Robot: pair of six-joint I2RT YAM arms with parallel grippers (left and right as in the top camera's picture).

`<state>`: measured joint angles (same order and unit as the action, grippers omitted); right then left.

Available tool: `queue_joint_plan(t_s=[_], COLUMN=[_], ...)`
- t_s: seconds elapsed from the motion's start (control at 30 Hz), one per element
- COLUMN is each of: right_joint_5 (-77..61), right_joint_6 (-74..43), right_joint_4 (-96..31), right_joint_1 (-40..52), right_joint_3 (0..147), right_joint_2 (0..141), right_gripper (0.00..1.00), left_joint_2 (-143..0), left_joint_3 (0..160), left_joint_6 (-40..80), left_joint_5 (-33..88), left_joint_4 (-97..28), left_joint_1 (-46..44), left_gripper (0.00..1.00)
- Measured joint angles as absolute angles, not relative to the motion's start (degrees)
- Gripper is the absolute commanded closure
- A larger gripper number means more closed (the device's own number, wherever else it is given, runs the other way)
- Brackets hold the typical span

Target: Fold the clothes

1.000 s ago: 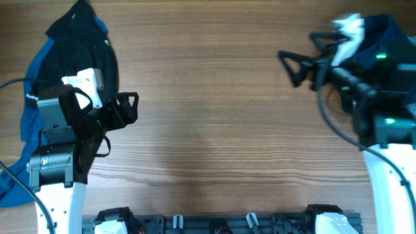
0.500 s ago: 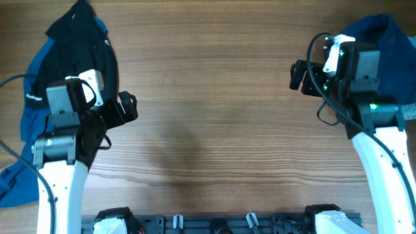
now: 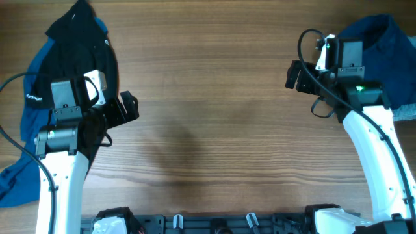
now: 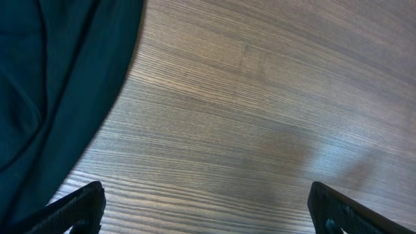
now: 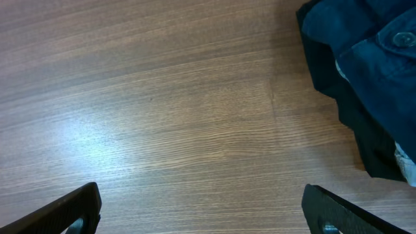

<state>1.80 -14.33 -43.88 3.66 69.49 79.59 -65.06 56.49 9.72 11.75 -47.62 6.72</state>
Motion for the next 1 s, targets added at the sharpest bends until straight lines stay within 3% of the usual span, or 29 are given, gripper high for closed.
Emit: queue_joint_plan(t_s=[0.47,0.67,1.0], right_joint_5=[1.8,1.8,2.0], right_joint_6=[-14.31,-14.33,-14.33], right_joint_4=[-43.92,-43.92,-43.94], right_joint_1=[3.66,3.66,3.66], right_joint_3=[69.49,69.49,69.54], right_joint_2=[79.94,79.94,79.94], right_gripper=[0.0,0.0,0.0], left_joint_2=[-65.06,-58.98,-31.38], left_joint_3=[56.36,49.1,20.49], left_joint_6=[9.72,9.78,9.74], left_joint_5=[13.63,16.45,17.74], left_joint_4=[-44.84,-27.38,3.95], left_joint_1=[6.72,6.72,6.74], left_gripper=[0.0,0.0,0.0])
